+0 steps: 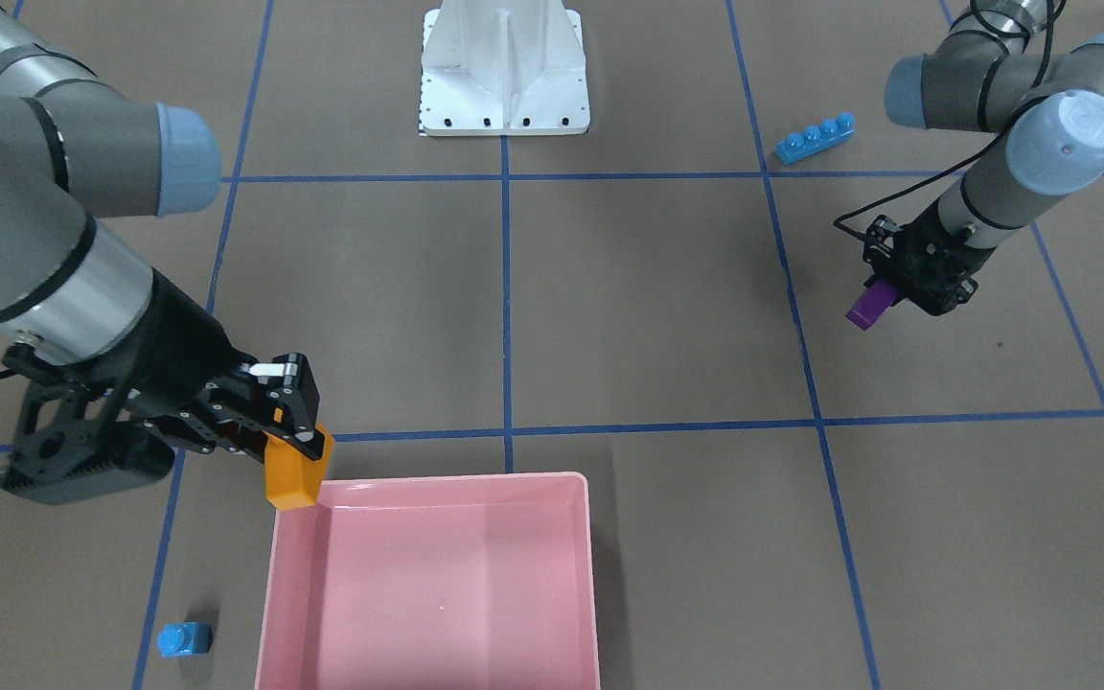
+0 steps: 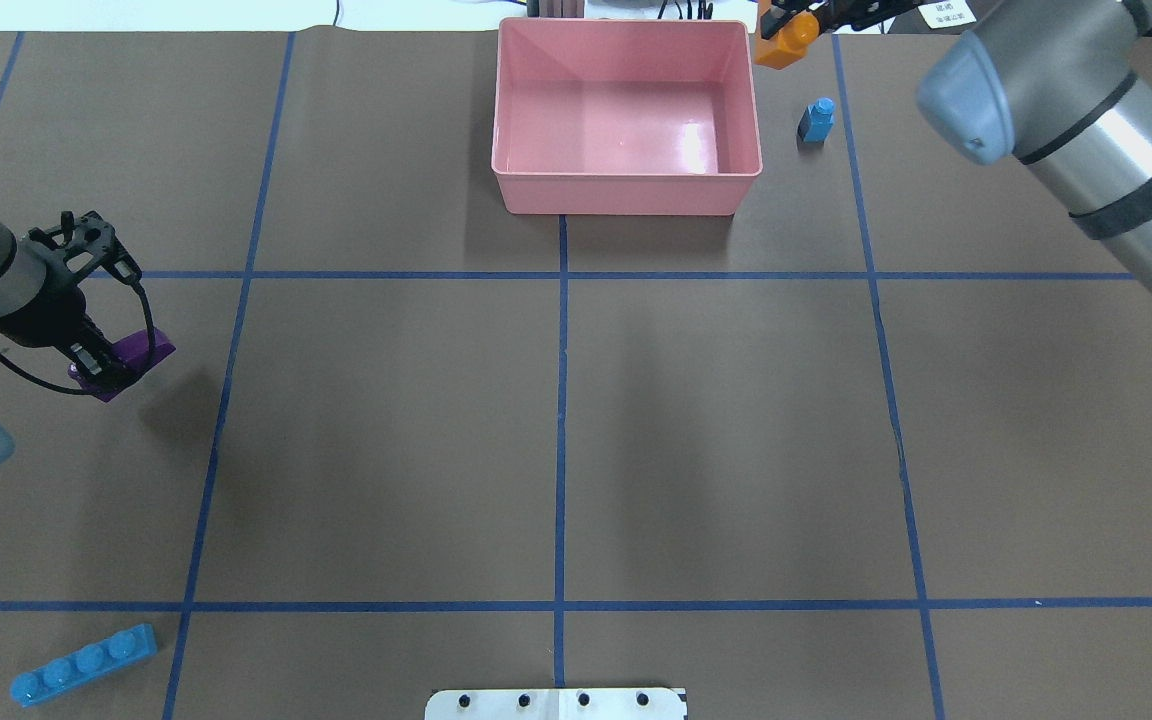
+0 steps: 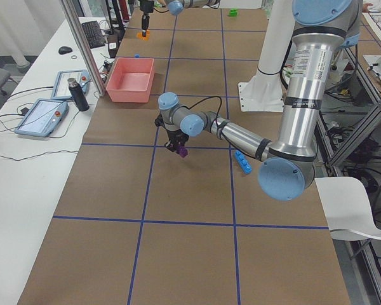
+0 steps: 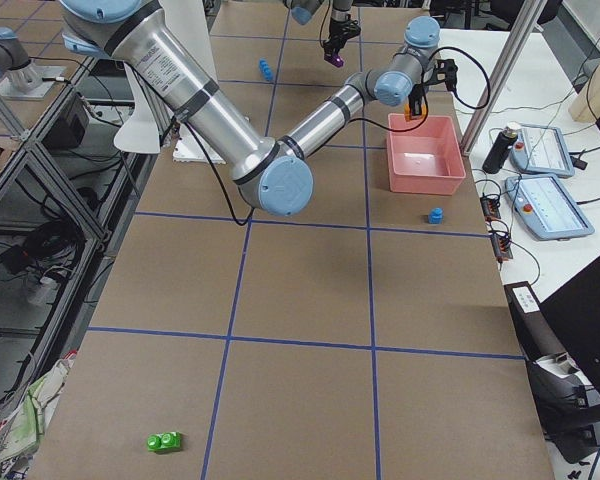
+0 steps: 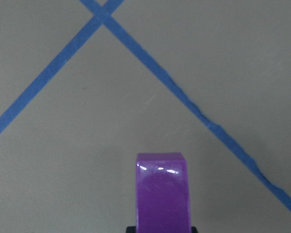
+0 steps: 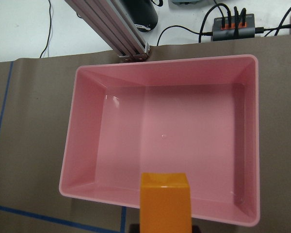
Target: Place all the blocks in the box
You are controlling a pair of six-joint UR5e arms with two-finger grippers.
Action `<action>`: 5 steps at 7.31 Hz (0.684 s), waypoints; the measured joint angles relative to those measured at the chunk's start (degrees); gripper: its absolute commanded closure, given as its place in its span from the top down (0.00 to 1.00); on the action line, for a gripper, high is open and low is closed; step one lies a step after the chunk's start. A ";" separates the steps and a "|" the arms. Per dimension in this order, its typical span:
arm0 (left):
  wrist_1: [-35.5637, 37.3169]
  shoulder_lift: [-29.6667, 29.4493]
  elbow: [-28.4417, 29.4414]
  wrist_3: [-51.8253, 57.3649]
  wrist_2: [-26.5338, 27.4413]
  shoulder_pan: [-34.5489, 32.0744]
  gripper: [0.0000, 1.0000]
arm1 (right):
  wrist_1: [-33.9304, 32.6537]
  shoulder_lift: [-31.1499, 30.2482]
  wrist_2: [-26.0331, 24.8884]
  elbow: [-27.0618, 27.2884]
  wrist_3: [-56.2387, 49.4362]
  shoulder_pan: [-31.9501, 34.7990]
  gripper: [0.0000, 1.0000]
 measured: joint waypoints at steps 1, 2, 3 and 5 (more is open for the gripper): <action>2.46 -1.03 -1.09 -0.04 -0.13 -0.69 0.00 | 0.19 3.71 -1.26 -6.07 -0.27 -1.10 0.00; 3.53 -1.64 -1.51 -0.06 -0.61 -1.57 0.00 | 1.59 6.18 -2.12 -11.62 -0.47 -2.03 0.00; 4.44 -2.40 -1.65 -0.07 -1.90 -2.77 0.00 | 4.08 7.29 -2.68 -16.27 -0.54 -2.85 0.00; 7.84 -5.29 -1.90 -0.07 -4.22 -4.80 0.00 | 6.82 8.07 -3.61 -22.87 -0.55 -4.31 0.92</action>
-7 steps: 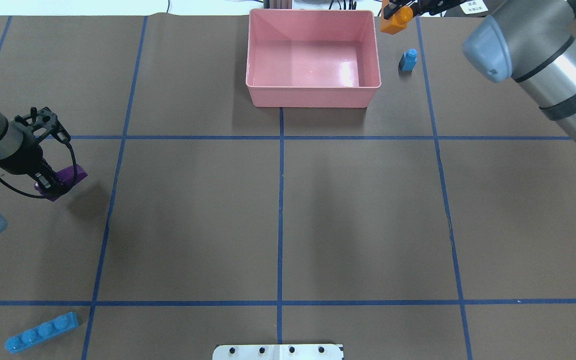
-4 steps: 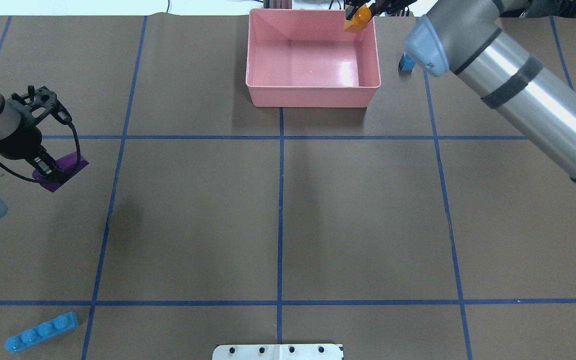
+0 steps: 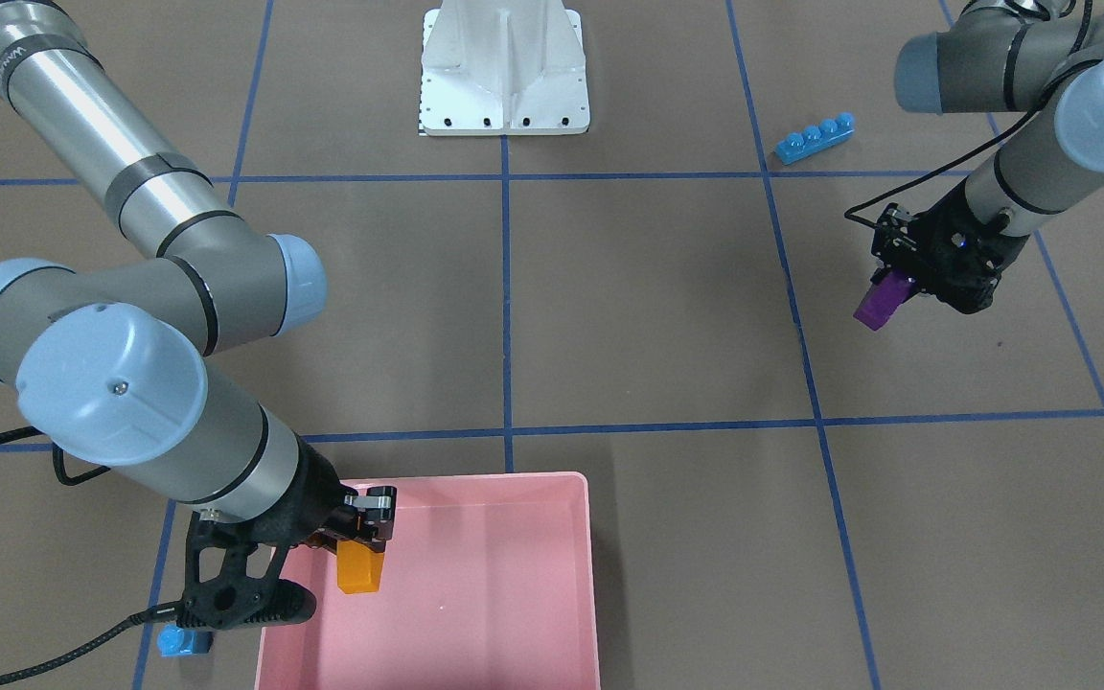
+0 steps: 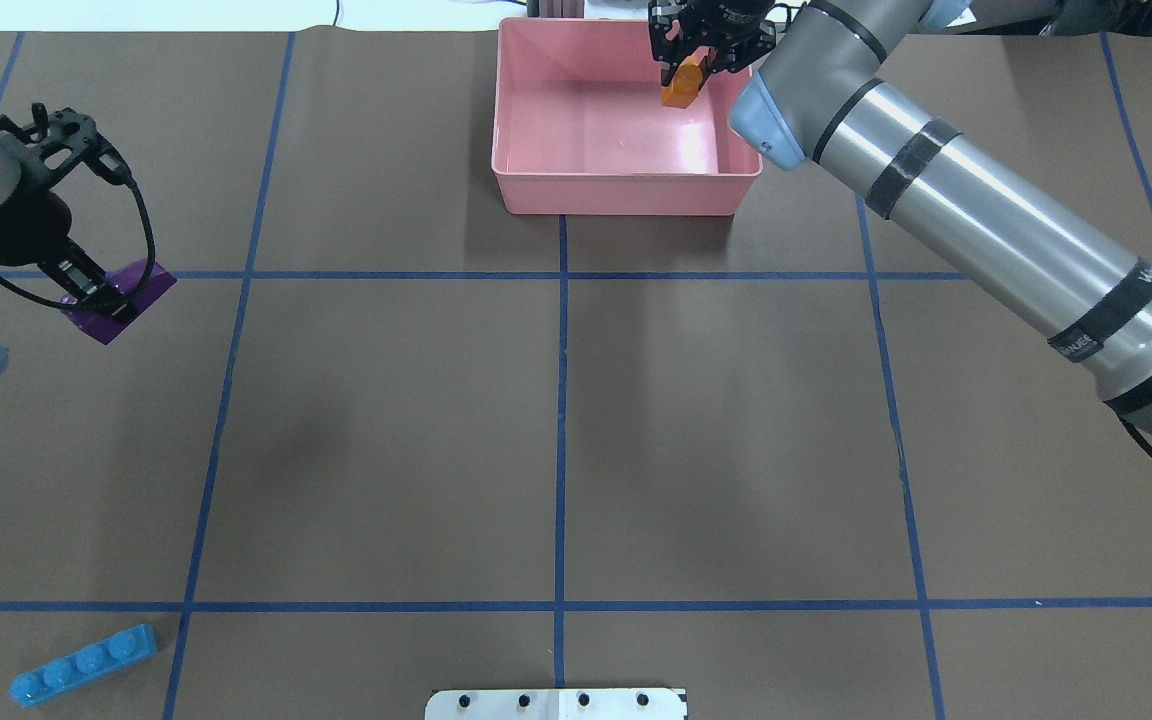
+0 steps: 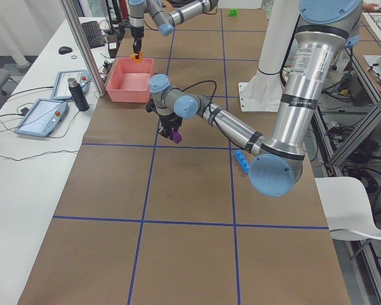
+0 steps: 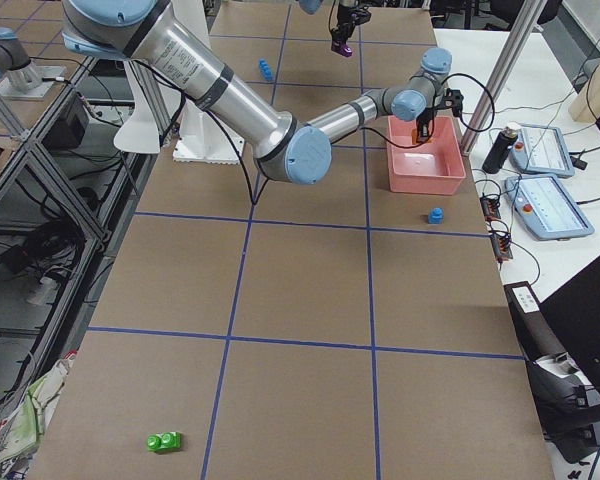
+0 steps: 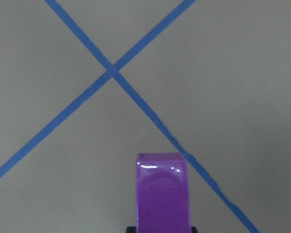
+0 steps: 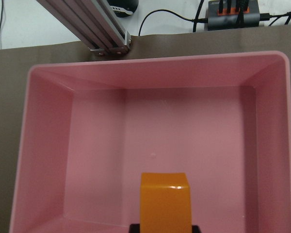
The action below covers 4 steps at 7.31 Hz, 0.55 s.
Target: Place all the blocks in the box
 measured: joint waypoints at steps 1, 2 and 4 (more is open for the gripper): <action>1.04 -1.17 -0.17 -0.30 -0.40 -0.63 0.00 | 0.30 0.62 -0.23 -2.06 0.04 -0.40 1.00; 1.99 -2.94 -0.28 -2.16 -1.47 -1.33 0.00 | 0.33 1.32 -0.28 -3.50 0.15 -0.51 1.00; 2.98 -8.56 -0.26 -12.27 -5.60 -2.38 0.00 | -0.65 1.46 1.11 -3.11 0.07 1.18 1.00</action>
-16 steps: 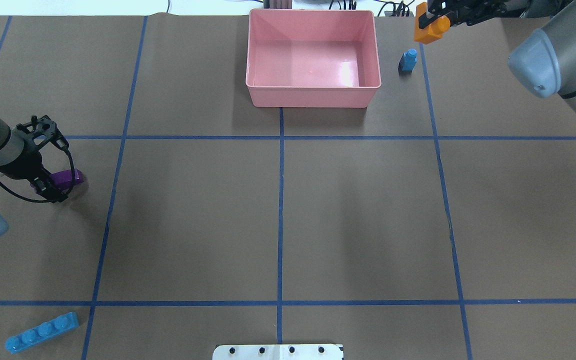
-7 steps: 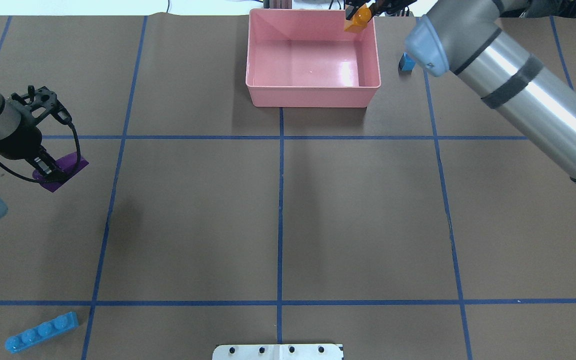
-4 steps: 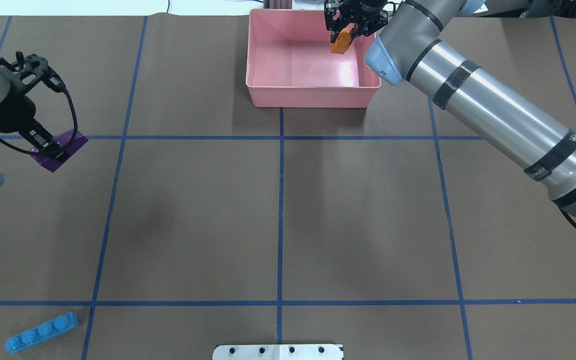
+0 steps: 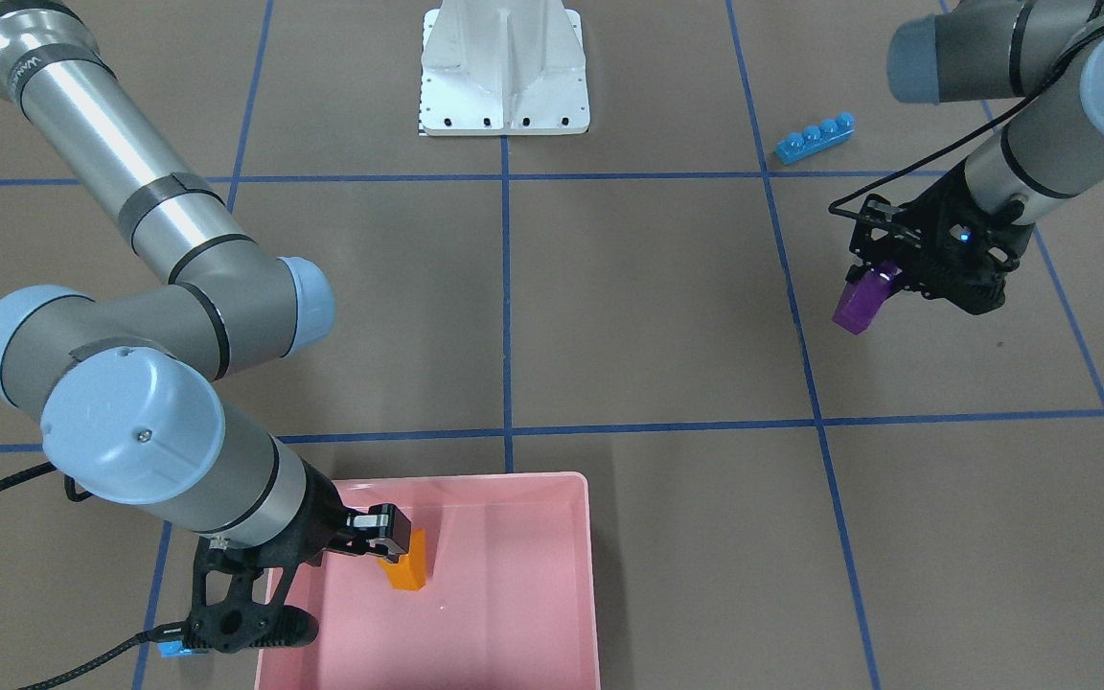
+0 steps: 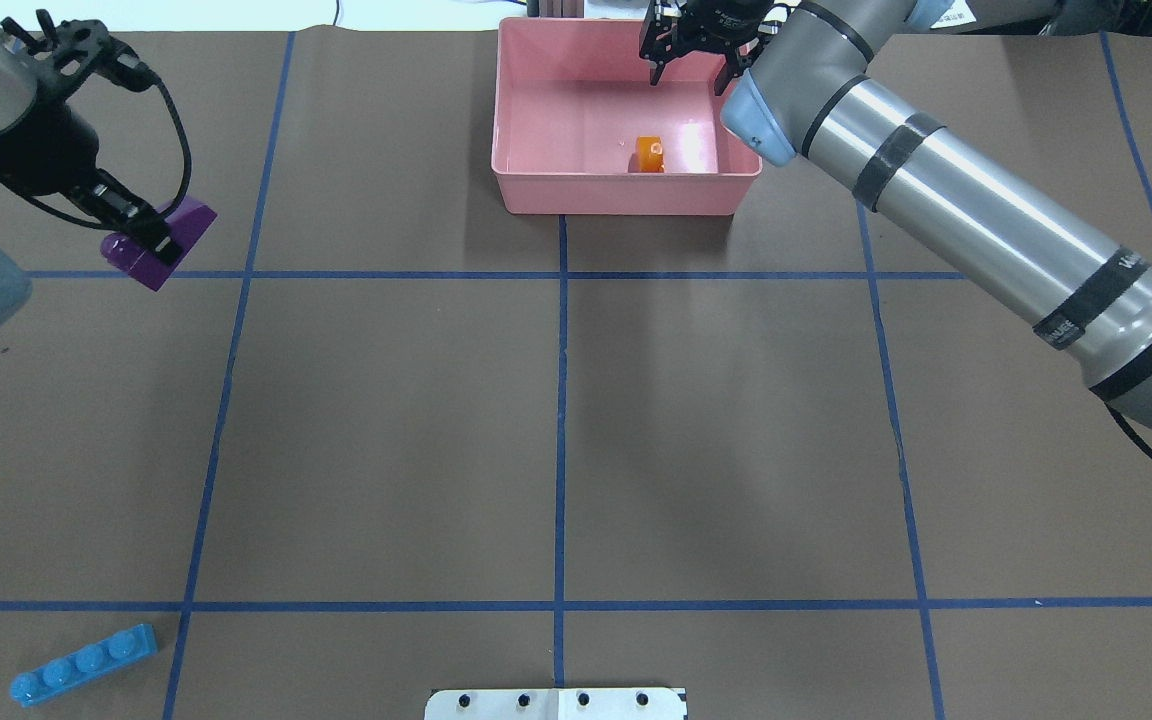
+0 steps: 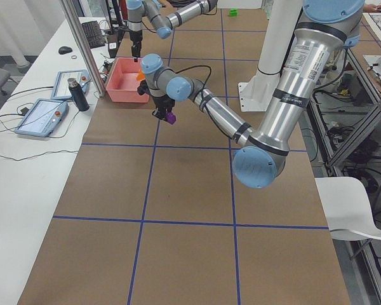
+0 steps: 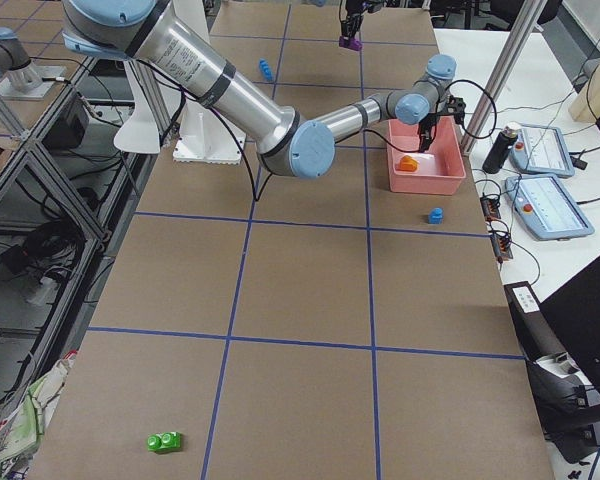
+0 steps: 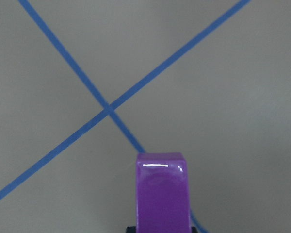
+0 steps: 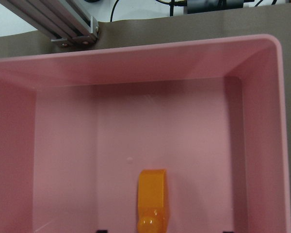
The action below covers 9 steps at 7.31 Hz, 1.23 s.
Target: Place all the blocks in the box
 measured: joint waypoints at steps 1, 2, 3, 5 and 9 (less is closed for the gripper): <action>-0.13 -3.01 0.25 -6.07 -1.06 -0.15 0.00 | -1.91 -1.43 1.92 2.19 -0.98 2.03 1.00; -0.27 -6.70 1.26 -12.13 -1.55 -0.15 0.00 | -5.03 -3.74 3.12 5.53 -3.57 3.83 1.00; -0.50 -12.21 4.48 -18.32 -1.68 0.01 0.00 | -7.66 -5.99 2.86 8.19 -7.25 4.79 1.00; -6.03 -23.83 16.90 -27.54 -1.52 0.83 0.00 | -9.02 -9.17 -1.97 9.60 -13.30 4.94 1.00; -28.94 -38.23 42.79 -41.66 8.46 5.62 0.00 | -6.22 -10.56 -10.85 6.62 -14.94 4.31 1.00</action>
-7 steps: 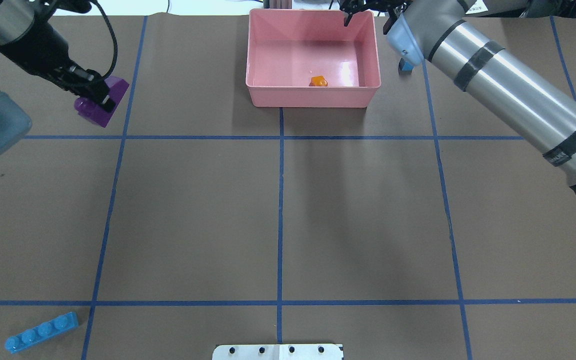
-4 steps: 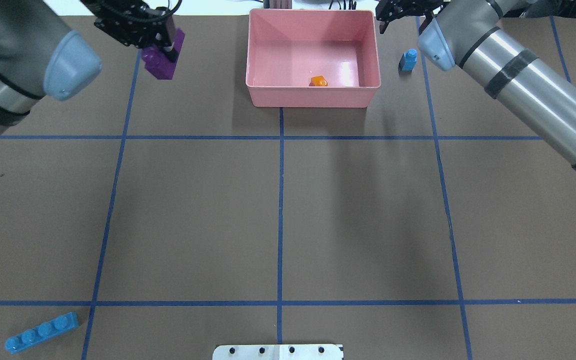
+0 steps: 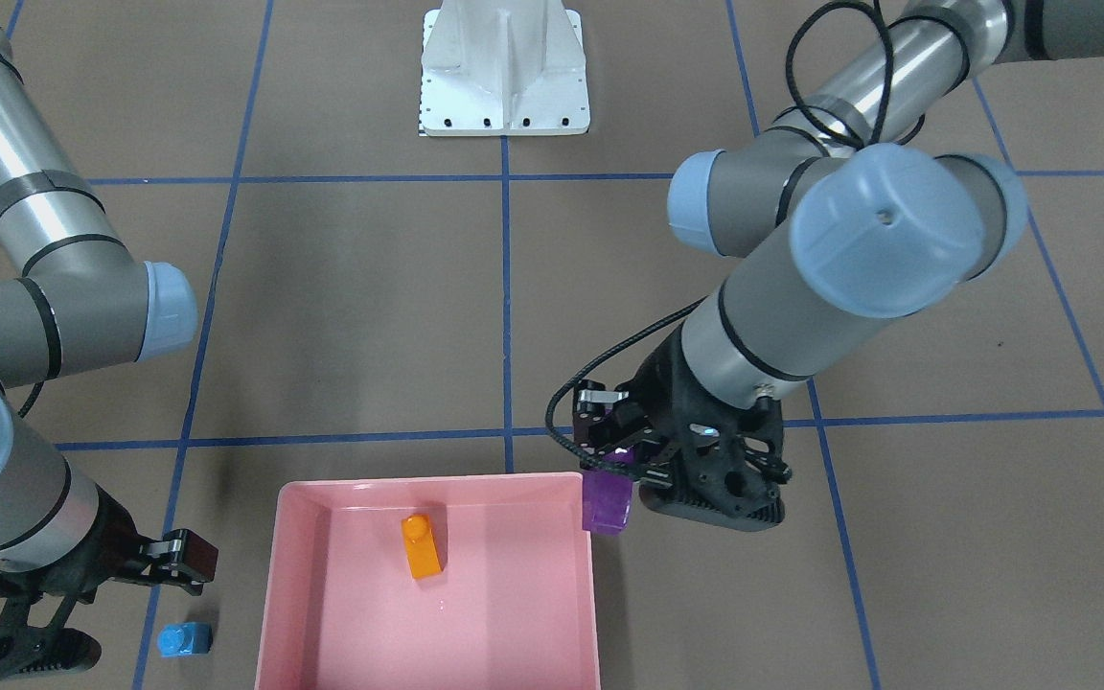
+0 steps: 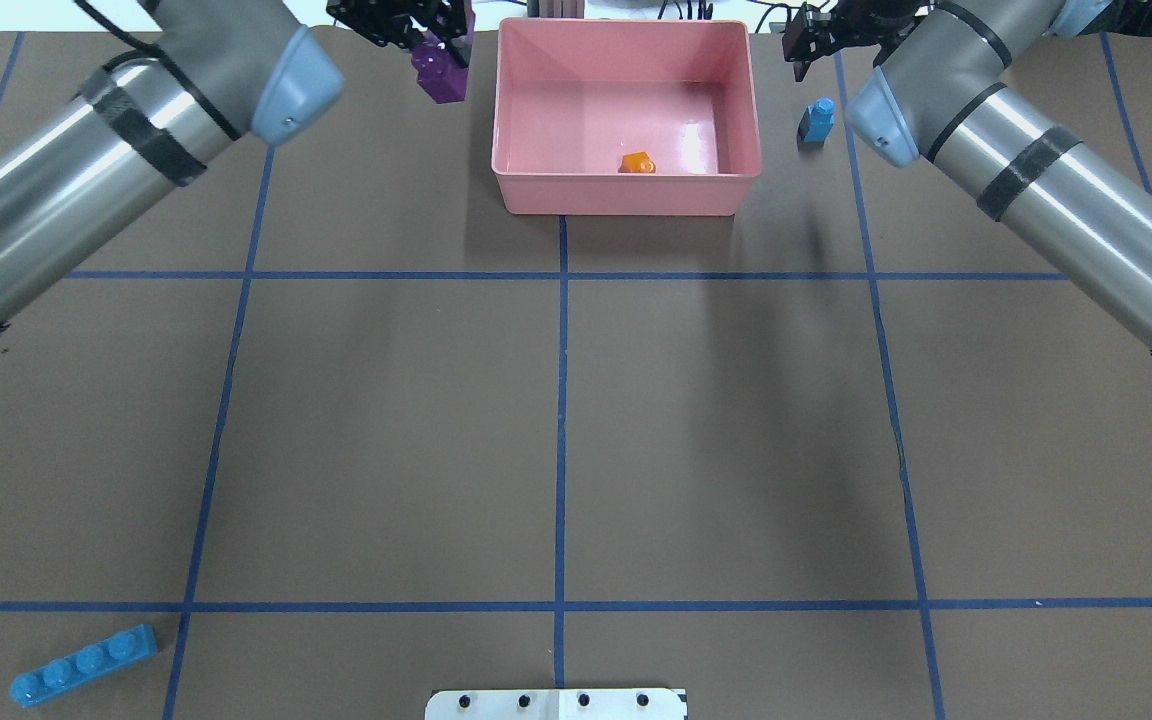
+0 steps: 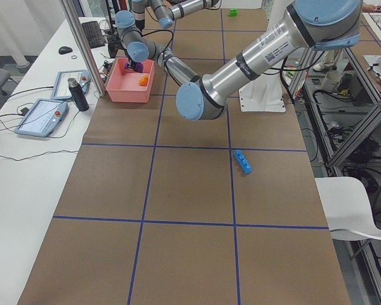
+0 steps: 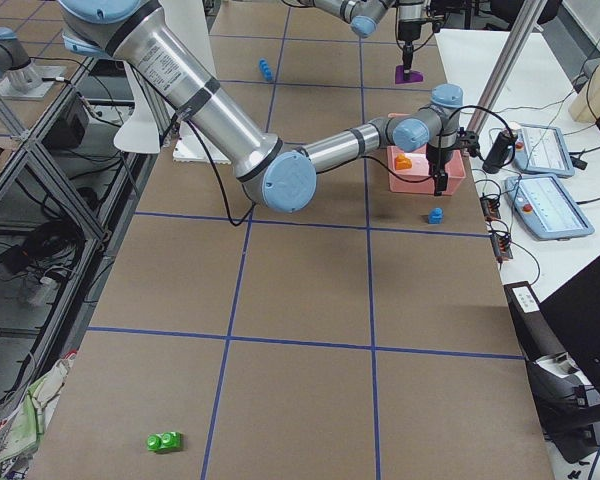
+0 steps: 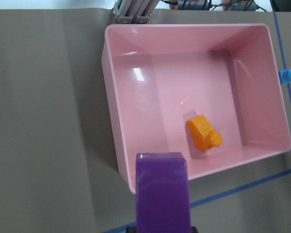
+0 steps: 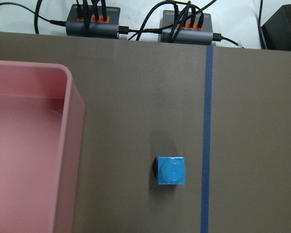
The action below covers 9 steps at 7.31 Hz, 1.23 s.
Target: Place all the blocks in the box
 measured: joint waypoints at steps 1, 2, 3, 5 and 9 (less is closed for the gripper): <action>-2.12 -2.08 3.55 -1.26 2.99 1.10 0.00 | 4.14 0.08 -1.43 -3.51 0.08 -0.05 1.00; -4.88 -3.47 7.06 -2.43 6.18 2.23 0.00 | 8.71 0.29 -2.38 -7.23 0.22 -0.15 1.00; -7.41 -4.61 10.22 -3.21 9.79 3.58 0.00 | 11.87 0.64 -2.86 -9.77 0.36 -0.27 1.00; -10.47 -5.69 13.85 -3.75 15.62 5.86 0.00 | 16.59 3.10 -3.33 -14.88 0.72 -0.65 1.00; -12.83 -7.59 17.55 -5.89 22.30 8.53 0.00 | 23.94 5.48 -4.55 -23.24 0.95 -2.82 0.99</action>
